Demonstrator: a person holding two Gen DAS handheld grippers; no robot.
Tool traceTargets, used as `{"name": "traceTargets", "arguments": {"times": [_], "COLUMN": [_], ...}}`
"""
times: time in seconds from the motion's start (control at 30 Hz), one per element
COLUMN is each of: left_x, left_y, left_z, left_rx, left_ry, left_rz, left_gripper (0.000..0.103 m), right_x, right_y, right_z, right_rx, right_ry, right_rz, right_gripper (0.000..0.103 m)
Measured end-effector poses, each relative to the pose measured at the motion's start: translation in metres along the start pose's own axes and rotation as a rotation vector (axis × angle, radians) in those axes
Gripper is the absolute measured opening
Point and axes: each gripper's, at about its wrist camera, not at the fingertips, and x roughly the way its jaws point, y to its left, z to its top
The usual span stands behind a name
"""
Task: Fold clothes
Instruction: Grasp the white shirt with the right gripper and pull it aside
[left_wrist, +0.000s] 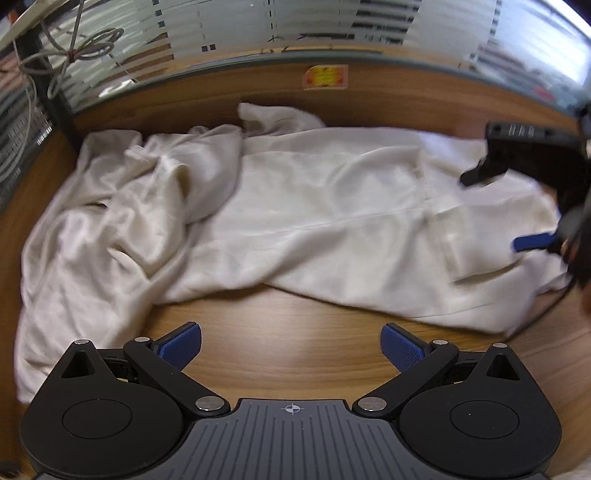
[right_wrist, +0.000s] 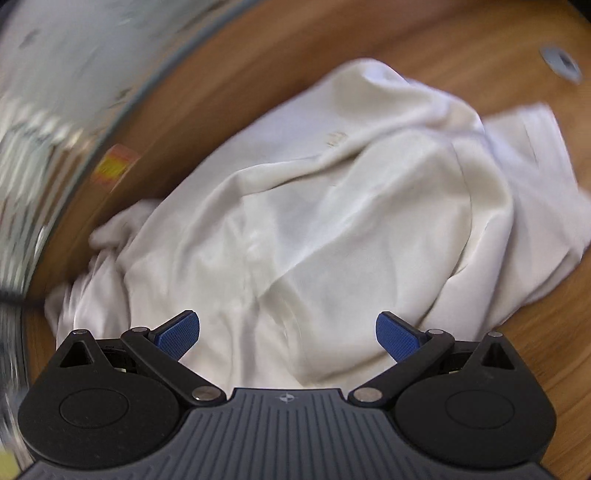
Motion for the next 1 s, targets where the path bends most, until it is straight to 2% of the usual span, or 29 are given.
{"name": "traceTargets", "arguments": {"times": [0.1, 0.17, 0.2, 0.27, 0.3, 0.33, 0.4, 0.5, 0.63, 0.73, 1.0], "left_x": [0.012, 0.018, 0.020, 0.023, 0.024, 0.025, 0.024, 0.023, 0.023, 0.023, 0.015], "left_y": [0.016, 0.026, 0.030, 0.035, 0.037, 0.037, 0.036, 0.036, 0.034, 0.028, -0.001], "left_z": [0.002, 0.004, 0.004, 0.003, 0.003, 0.002, 0.000, -0.005, -0.012, -0.015, -0.025], "left_rx": [0.028, 0.022, 0.015, 0.001, 0.001, 0.005, 0.016, 0.005, -0.018, -0.019, -0.027], "left_ry": [-0.006, -0.007, -0.005, -0.002, -0.003, -0.004, -0.004, -0.009, -0.010, -0.008, -0.016], "left_rz": [0.027, 0.032, 0.033, 0.035, 0.034, 0.034, 0.043, 0.039, 0.041, 0.068, 0.111], "left_gripper": [0.103, 0.103, 0.103, 0.103, 0.103, 0.103, 0.103, 0.103, 0.103, 0.103, 0.103], "right_x": [0.018, 0.025, 0.029, 0.034, 0.036, 0.037, 0.037, 0.028, -0.001, -0.031, -0.113], "right_y": [-0.001, -0.003, -0.005, -0.012, -0.016, -0.020, -0.028, -0.038, -0.058, -0.086, -0.183], "right_z": [0.007, 0.011, 0.012, 0.012, 0.011, 0.011, 0.008, 0.004, 0.002, 0.004, 0.015], "right_rx": [0.129, 0.195, 0.232, 0.320, 0.360, 0.388, 0.423, 0.411, 0.353, 0.339, 0.358], "right_ry": [0.008, 0.002, 0.001, 0.004, 0.004, 0.002, -0.003, -0.013, 0.006, 0.001, -0.082], "right_rz": [-0.030, -0.056, -0.063, -0.075, -0.080, -0.080, -0.069, -0.030, 0.010, 0.024, -0.024], "right_gripper": [0.102, 0.093, 0.082, 0.073, 0.058, 0.037, 0.015, 0.002, 0.002, 0.002, 0.001]}}
